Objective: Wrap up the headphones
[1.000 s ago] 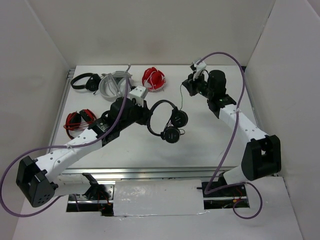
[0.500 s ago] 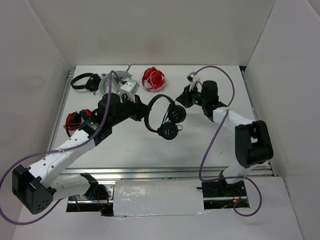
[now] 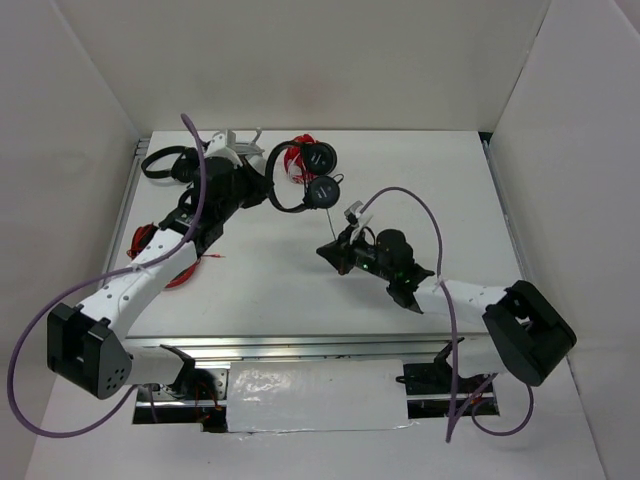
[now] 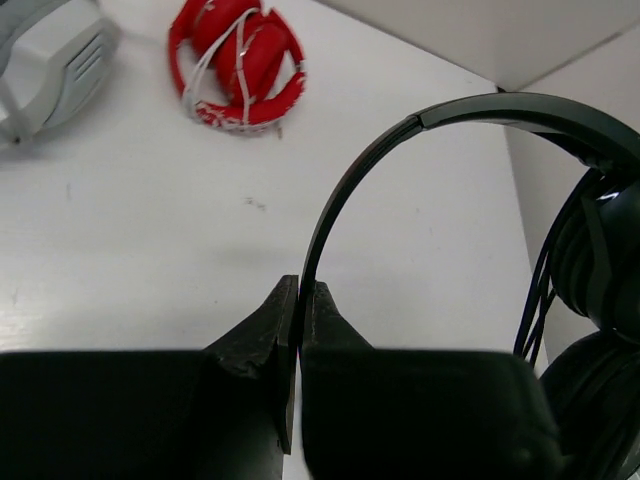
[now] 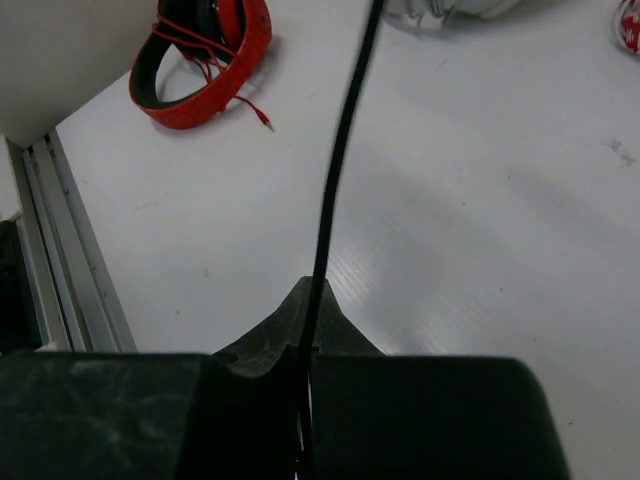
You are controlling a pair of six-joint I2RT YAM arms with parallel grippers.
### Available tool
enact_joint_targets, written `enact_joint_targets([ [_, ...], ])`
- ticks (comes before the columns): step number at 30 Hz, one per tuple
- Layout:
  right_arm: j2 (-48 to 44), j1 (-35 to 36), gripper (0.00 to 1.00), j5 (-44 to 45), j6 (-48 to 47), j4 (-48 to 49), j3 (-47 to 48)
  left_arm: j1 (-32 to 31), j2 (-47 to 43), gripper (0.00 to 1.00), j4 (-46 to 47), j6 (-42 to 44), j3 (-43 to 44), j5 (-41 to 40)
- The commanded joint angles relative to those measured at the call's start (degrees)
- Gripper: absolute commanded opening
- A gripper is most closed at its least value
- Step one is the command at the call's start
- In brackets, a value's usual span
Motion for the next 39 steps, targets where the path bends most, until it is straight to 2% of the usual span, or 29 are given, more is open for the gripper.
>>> enact_joint_targets([
  [1, -3.9, 6.0, 0.00, 14.7, -0.6, 1.3, -0.6, 0.7, 0.3, 0.00, 3.1, -8.4, 4.9, -8.5],
  [8, 1.5, 15.0, 0.00, 30.1, -5.1, -10.5, 8.3, -0.9, 3.8, 0.00, -1.8, -14.1, 5.8, -18.1],
  [11, 4.8, 18.7, 0.00, 36.2, -7.4, -15.6, 13.5, -3.1, 5.9, 0.00, -4.0, -12.1, 7.4, -24.0],
  [16, 5.2, 19.7, 0.00, 40.7, -8.1, -25.6, 19.5, -7.5, 8.5, 0.00, -7.1, -7.9, 8.6, -33.0],
  [19, 4.8, 19.5, 0.00, 42.8, -10.2, -33.0, 23.0, -8.2, 8.7, 0.00, -6.1, -4.9, 6.4, -33.5],
  [24, 6.3, 18.5, 0.00, 41.9, -15.3, -47.4, 29.9, -8.2, 8.7, 0.00, -3.0, -0.9, 2.4, -29.1],
  [26, 6.2, 17.7, 0.00, 40.4, -16.2, -53.4, 31.2, -8.1, 9.5, 0.00, -3.0, 0.6, 2.0, -28.4],
  [28, 5.2, 15.8, 0.00, 34.1, -17.1, -56.3, 32.2, -8.1, 11.1, 0.00, -3.4, 1.4, 2.4, -26.6],
  [30, 4.5, 13.1, 0.00, 25.3, -16.4, -57.1, 32.8, -8.2, 12.1, 0.00, -2.4, 2.5, 2.0, -24.6],
  [35, 3.6, 9.3, 0.00, 16.7, -17.5, -59.2, 33.4, -8.8, 15.1, 0.00, -1.0, 6.8, 0.2, -19.6],
  [37, 4.5, 6.0, 0.01, 8.3, -16.5, -62.2, 34.6, -9.7, 16.1, 0.00, -0.9, 8.9, -0.4, -17.3],
  [39, 6.7, 3.7, 0.01, 0.0, -15.5, -66.0, 36.8, -11.8, 16.6, 0.00, -0.6, 9.7, -0.8, -18.4],
])
